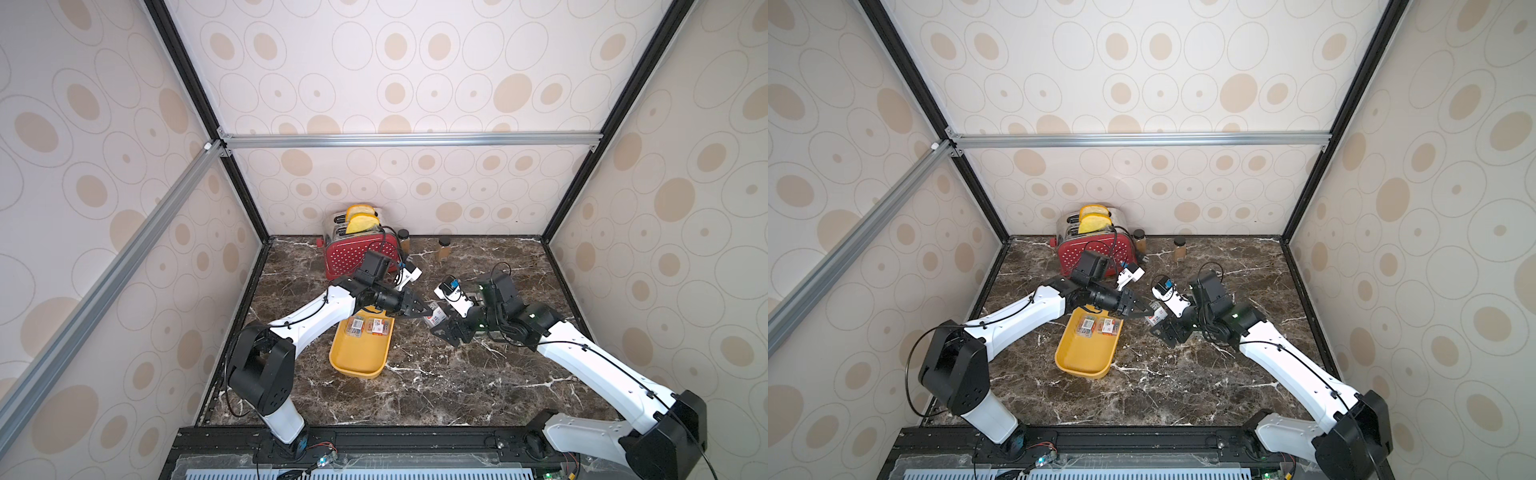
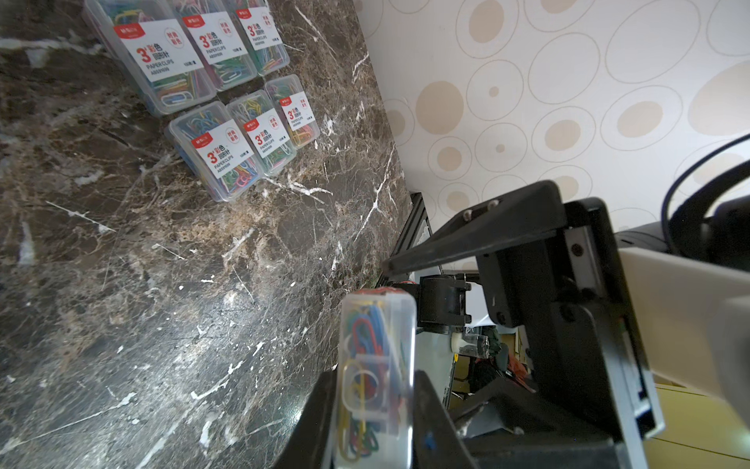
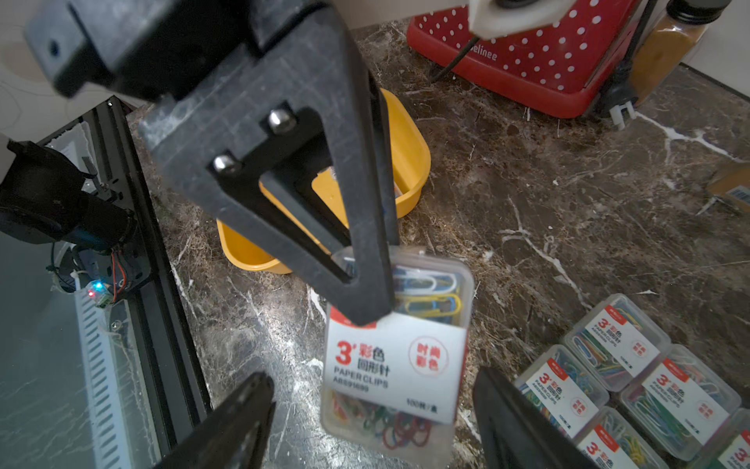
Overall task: Take the paper clips out of the storage box
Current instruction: Pick up the boxed paper clips from the storage box, then place the boxed paper clips at the center of the board.
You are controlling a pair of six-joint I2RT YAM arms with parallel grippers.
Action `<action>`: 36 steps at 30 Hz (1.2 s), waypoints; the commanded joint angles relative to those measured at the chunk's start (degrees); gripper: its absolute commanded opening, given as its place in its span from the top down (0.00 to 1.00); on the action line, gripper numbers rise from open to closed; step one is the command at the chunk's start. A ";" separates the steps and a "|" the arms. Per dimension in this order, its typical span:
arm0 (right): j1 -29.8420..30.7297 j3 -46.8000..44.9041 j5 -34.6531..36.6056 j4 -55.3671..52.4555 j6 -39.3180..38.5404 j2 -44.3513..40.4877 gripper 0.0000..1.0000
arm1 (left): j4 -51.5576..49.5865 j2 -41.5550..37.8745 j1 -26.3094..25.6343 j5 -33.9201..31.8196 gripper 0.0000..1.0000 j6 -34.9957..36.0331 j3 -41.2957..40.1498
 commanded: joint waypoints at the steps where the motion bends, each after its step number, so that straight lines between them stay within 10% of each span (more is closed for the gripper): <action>1: 1.44 1.54 5.16 -0.24 -0.47 1.22 0.17 | 0.06 0.56 -0.38 0.54 0.92 0.96 2.73; 17: 1.90 2.98 7.55 0.87 1.01 4.48 0.49 | 0.44 1.05 -0.73 1.07 0.86 0.84 2.77; 22: 1.97 3.04 8.30 0.51 2.12 4.38 0.62 | 0.11 0.84 -0.78 0.81 0.70 1.10 2.77; 29: 1.91 3.20 11.13 -3.86 6.36 2.04 0.70 | -0.67 -1.49 -0.24 -2.62 0.24 1.92 2.16; 36: 0.97 -0.24 14.35 -11.98 11.79 -1.66 0.71 | 0.90 -7.00 3.85 -7.61 0.04 1.03 -0.97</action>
